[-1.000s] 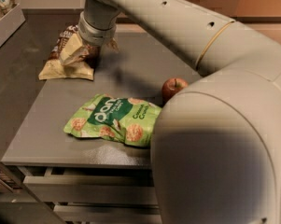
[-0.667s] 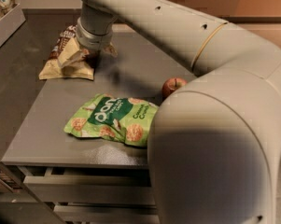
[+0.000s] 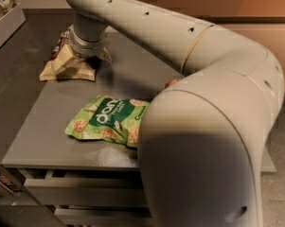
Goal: Move brown chip bag near green rice chip bag
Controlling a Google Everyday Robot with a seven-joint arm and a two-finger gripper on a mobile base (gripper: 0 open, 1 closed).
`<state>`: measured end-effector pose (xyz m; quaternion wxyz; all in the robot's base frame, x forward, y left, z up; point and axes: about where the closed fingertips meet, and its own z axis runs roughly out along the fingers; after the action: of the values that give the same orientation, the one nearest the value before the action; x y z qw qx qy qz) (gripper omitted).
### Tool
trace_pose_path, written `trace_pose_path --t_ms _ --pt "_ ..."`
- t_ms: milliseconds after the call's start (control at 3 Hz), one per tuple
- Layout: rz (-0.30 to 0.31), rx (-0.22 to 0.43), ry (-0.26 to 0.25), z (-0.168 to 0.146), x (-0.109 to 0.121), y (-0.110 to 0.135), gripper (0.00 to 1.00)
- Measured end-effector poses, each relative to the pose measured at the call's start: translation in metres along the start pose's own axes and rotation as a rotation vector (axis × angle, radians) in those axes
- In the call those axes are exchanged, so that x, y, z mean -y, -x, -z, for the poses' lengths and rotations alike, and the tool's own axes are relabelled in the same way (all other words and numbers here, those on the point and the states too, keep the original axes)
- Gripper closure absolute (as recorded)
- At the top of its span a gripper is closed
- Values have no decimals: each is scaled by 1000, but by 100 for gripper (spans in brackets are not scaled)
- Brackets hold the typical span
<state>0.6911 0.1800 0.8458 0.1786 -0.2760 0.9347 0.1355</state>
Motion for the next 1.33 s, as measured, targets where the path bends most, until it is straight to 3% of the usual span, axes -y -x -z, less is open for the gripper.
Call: trace_pose_path --t_ms 667,1333 --pt "30 -13 -16 -9 -7 1 41" --pt "37 15 -49 14 9 2 87"
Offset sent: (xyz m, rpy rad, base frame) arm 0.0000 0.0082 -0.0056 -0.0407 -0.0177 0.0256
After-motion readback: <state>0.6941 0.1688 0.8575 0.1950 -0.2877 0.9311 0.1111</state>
